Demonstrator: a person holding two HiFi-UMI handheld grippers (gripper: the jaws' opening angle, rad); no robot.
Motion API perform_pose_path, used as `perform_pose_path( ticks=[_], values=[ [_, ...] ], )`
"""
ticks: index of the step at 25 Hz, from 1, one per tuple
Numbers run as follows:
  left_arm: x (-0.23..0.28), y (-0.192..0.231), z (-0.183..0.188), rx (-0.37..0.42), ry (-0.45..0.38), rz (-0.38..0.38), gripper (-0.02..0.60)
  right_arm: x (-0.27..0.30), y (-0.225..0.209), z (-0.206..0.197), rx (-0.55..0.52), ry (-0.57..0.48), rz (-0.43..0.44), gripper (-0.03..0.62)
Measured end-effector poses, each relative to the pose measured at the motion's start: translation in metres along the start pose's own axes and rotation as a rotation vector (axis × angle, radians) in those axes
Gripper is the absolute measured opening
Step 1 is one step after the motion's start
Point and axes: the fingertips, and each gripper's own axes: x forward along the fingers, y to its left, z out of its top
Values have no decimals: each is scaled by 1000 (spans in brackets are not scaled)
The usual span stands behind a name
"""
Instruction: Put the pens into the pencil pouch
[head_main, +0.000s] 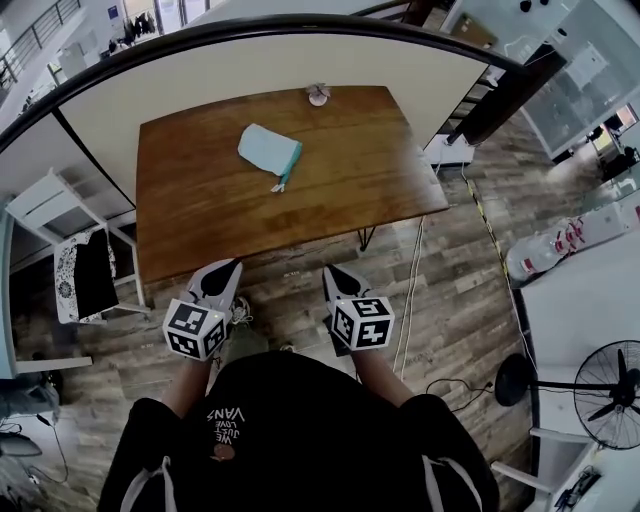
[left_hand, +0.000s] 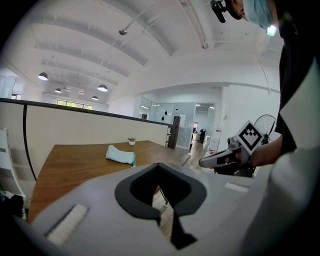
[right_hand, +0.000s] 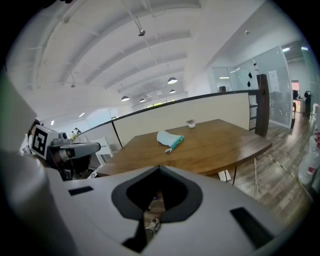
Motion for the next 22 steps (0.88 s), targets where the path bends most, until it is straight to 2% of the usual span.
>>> perform_pose_path(
  ticks=[15,22],
  values=[
    [-33,-26,-14,-10,-26,14,11,-29,13,-20,-24,-19,-2,12],
    [-31,-31,-13,1,-22,6,11,-31,11,-21,-22,-19,-5,12]
  ],
)
